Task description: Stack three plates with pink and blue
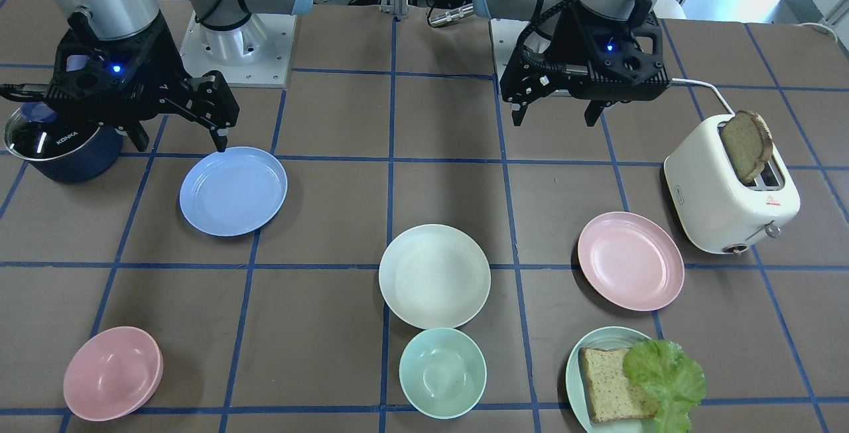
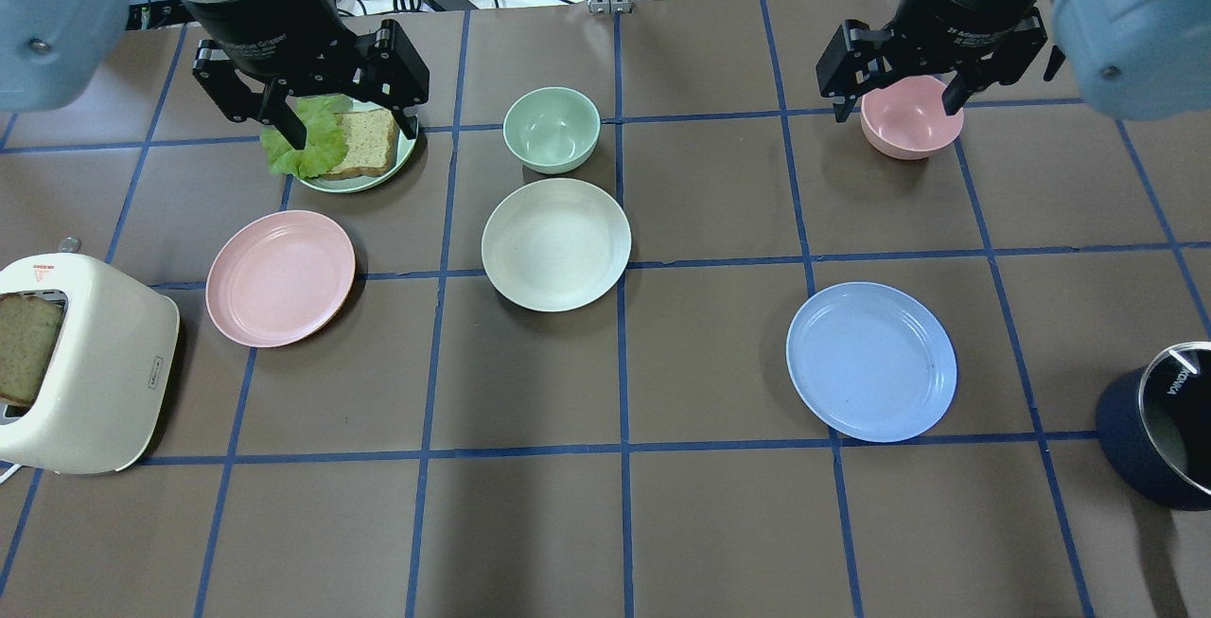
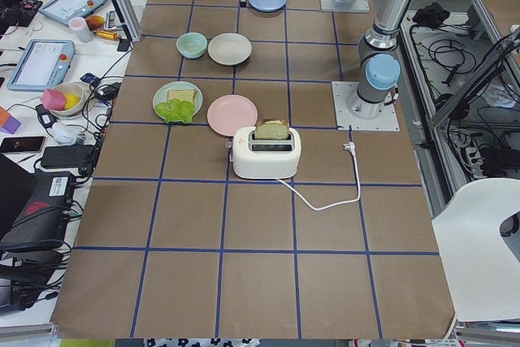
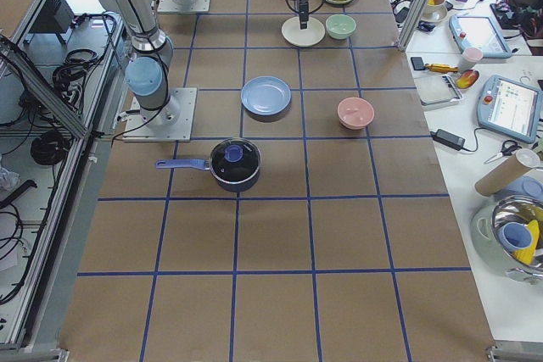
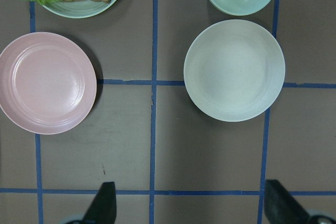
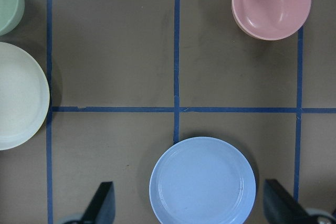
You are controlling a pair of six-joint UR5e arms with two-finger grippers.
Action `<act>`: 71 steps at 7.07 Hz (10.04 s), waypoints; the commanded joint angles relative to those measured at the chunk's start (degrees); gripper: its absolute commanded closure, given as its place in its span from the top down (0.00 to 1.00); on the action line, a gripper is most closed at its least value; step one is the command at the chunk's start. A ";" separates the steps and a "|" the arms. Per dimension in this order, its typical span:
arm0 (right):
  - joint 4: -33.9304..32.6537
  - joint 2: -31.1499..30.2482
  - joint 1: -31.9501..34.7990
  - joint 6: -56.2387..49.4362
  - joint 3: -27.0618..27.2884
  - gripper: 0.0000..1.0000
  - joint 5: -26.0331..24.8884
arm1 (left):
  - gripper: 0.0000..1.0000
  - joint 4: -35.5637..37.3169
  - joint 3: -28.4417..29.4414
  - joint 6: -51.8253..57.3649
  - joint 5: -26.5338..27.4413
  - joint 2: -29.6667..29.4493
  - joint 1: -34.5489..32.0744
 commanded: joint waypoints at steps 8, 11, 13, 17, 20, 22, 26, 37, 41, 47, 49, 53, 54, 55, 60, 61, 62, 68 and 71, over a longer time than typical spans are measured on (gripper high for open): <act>0.89 -0.27 0.00 -0.18 0.02 1.00 0.14 | 1.00 -0.27 0.15 -0.05 0.51 0.32 0.17; 0.89 -0.10 0.00 -0.27 0.19 1.00 0.23 | 1.00 -0.36 -0.02 -0.04 0.42 0.32 0.17; 0.80 -0.18 0.00 -0.36 0.19 1.00 0.14 | 1.00 -0.36 -0.11 -0.04 0.42 0.32 0.17; 0.63 -0.01 0.00 -0.27 0.11 1.00 0.14 | 1.00 -1.32 -0.19 0.04 0.50 0.58 0.44; 0.54 -0.01 0.00 -0.27 0.11 1.00 0.14 | 1.00 -1.15 0.16 0.04 0.59 -1.51 1.31; 0.54 -0.01 0.00 -0.18 0.11 1.00 0.23 | 1.00 -0.54 -0.29 1.61 0.86 -4.41 2.62; 0.63 0.08 0.00 -0.27 0.28 1.00 0.23 | 0.98 11.81 -6.23 7.40 4.08 -15.66 5.26; 1.33 -0.10 -0.09 -0.80 0.46 1.00 -0.56 | 0.01 31.63 -19.35 16.66 9.12 -24.47 11.07; 1.59 -0.80 -0.79 -0.88 0.28 1.00 -0.83 | 0.00 31.20 -18.92 12.55 8.68 -22.02 8.02; 1.42 0.61 -16.32 -13.86 8.50 1.00 -0.21 | 0.00 30.41 -5.77 -0.73 7.63 -23.67 -10.95; -1.38 -0.01 -17.22 -13.72 15.72 1.00 -0.56 | 0.00 29.52 -1.62 -4.67 7.81 -26.73 -15.90; -9.79 -0.63 -18.01 -14.06 24.96 1.00 -1.09 | 0.00 25.06 -0.20 -6.55 8.07 -30.88 -21.88; -12.88 -0.62 -19.49 -14.24 29.07 1.00 -1.00 | 0.00 23.48 -0.28 -6.55 8.41 -30.62 -22.23; -17.26 -0.36 -21.60 -14.85 33.29 1.00 -0.30 | 0.99 23.20 -0.46 -6.46 8.50 -31.05 -22.15; -30.98 4.53 -23.82 -16.35 38.95 0.92 4.70 | 1.00 15.60 3.22 -5.41 7.89 -23.70 -15.05; -33.36 5.69 -23.90 -16.35 38.78 0.92 4.71 | 1.00 10.24 3.84 -5.23 7.80 -20.98 -12.07; -33.47 6.83 -23.90 -16.35 39.13 0.91 4.80 | 1.00 7.14 3.41 -2.88 7.71 -18.78 -8.13; -32.24 6.32 -23.90 -16.17 40.10 0.01 4.36 | 1.00 -4.05 2.88 4.09 -0.63 -1.29 -1.32; -28.73 1.94 -23.55 -16.17 38.78 0.00 6.10 | 1.00 -0.21 -2.47 9.06 -0.02 0.31 -0.71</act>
